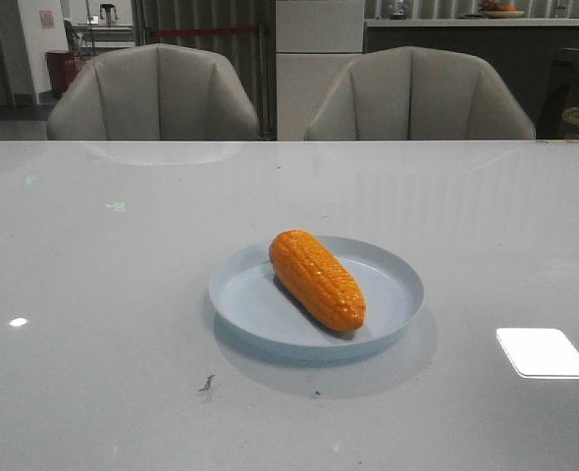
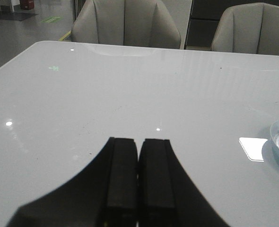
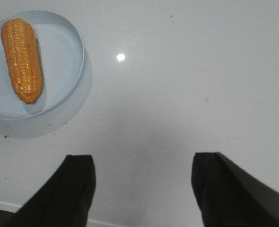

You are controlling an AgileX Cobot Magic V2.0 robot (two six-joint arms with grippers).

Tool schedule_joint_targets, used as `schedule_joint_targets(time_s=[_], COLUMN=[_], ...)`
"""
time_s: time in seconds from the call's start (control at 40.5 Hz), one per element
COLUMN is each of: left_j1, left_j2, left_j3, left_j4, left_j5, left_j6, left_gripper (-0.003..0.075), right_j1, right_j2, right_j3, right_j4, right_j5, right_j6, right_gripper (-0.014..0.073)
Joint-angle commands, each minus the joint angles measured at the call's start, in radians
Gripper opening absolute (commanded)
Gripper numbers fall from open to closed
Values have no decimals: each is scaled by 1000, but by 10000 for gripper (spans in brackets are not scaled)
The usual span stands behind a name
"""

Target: Place corn on plate with both arms

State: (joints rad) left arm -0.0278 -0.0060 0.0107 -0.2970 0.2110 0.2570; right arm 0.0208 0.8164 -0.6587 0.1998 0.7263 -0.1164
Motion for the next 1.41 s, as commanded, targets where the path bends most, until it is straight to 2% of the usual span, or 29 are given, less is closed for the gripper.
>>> schedule_joint_targets(time_s=[0.0,0.715,1.134,1.233,1.381], left_j1=[2,2,2,2,2], left_j2=[-21,-21,-21,-21,-21], left_j3=[39,39,39,39,39], left_j4=[-15,-15,-15,-15,-15], left_j5=[-73,-73,-73,-73,-73], left_j6=[1,1,1,1,1], left_gripper=[94,94,94,94,94], right_j1=[-6,-6,-6,-6,-6], right_j2=[-7,-7,-7,-7,-7], right_j3=[-26,-26,-26,-26,-26], right_j4=[13,13,13,13,13], right_j5=[-59,-82,-196,-202,-207], right_j6=[-6,-6,-6,-6,-6], right_gripper=[534,532,526,440,197])
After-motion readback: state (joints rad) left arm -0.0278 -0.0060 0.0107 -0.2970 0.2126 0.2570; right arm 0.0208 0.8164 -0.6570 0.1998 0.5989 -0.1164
